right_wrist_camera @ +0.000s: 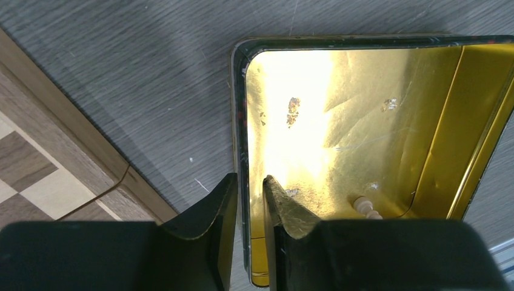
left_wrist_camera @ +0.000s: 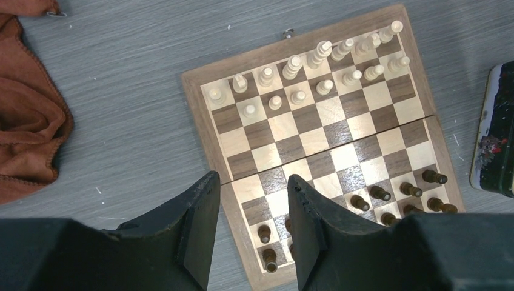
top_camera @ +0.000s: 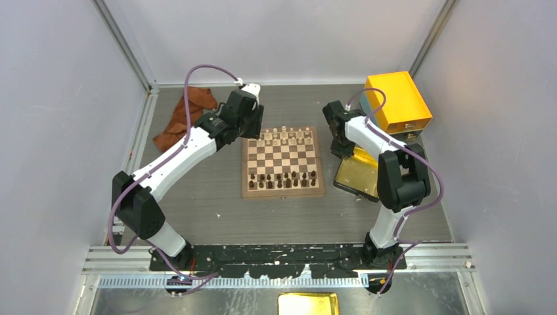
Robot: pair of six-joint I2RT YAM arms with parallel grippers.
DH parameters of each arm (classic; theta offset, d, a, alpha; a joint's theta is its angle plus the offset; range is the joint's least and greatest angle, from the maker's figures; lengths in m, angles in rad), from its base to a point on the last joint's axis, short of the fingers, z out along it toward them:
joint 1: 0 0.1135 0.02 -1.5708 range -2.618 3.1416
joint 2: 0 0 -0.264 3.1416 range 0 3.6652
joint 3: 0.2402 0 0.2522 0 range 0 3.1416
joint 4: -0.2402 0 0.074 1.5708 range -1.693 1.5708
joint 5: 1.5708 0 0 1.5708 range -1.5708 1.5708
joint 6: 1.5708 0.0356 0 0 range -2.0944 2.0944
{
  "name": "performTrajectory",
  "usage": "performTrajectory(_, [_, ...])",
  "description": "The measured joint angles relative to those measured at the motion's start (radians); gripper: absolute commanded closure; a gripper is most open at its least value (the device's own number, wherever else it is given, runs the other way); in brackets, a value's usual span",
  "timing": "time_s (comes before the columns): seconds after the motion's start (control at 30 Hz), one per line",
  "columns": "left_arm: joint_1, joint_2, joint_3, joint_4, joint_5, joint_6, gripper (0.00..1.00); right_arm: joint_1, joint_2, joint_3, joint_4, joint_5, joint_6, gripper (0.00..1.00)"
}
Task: Set up the chess pieces on the board
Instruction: Adjust the storage box at the center of the board.
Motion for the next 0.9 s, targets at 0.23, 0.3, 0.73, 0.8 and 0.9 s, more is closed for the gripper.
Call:
performTrajectory(0.23, [0.0,0.0,-0.011,0.0,0.0,0.0,0.54,-0.01,0.0,-0.029,0.013,-0.002,0.006,0.73])
performTrajectory(0.3, [0.001,0.0,-0.016,0.001,0.0,0.0,0.54,-0.014,0.002,-0.029,0.02,-0.004,0.009,0.75])
performTrajectory(0.73, [0.013,0.0,-0.051,0.0,-0.002,0.001,0.54,-0.03,0.067,-0.02,0.067,-0.03,0.05,0.99])
performTrajectory(0.8, [0.013,0.0,-0.056,-0.001,-0.002,0.002,0.54,-0.03,0.073,-0.014,0.068,-0.029,0.057,0.99])
performTrajectory(0.9, [0.013,0.0,-0.057,0.0,-0.003,0.005,0.53,-0.036,0.078,-0.005,0.059,-0.026,0.077,0.99])
